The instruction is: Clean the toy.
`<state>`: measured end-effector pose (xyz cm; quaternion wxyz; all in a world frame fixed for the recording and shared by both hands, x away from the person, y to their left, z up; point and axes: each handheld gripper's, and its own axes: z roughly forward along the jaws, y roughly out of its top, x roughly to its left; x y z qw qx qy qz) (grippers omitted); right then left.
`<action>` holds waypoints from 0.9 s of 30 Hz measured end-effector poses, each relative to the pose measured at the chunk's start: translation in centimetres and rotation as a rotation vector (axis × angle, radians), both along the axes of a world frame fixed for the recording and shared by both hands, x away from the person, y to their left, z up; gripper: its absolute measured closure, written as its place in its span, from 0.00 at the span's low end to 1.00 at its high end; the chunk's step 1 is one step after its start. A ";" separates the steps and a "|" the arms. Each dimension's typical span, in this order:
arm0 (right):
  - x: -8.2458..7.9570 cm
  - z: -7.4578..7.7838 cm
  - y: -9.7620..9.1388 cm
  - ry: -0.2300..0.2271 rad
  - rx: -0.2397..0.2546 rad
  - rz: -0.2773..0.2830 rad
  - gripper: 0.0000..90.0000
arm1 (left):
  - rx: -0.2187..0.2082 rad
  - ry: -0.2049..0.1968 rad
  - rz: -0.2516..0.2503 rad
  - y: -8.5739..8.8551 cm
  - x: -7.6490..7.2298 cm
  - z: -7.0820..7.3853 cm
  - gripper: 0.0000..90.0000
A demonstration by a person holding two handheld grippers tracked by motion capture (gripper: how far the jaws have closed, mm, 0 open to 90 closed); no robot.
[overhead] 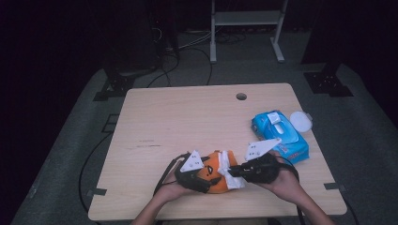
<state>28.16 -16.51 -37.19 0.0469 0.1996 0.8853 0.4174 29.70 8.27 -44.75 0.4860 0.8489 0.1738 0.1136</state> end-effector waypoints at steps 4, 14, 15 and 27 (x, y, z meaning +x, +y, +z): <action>1.1 -1.2 0.9 -0.082 -0.041 -0.030 0.80 | 0.003 -0.002 -0.005 0.0 0.0 0.0 0.22; 2.3 -3.1 1.3 -0.153 0.019 0.053 0.59 | 0.045 -0.032 -0.058 -0.1 -0.2 -0.1 0.20; 2.3 -3.5 1.3 -0.148 0.030 0.058 0.60 | 0.047 -0.033 -0.059 -0.1 -0.1 -0.1 0.20; 1.1 -3.9 2.0 -0.179 -0.014 -0.024 0.85 | 0.083 0.018 -0.054 1.7 0.0 2.0 0.04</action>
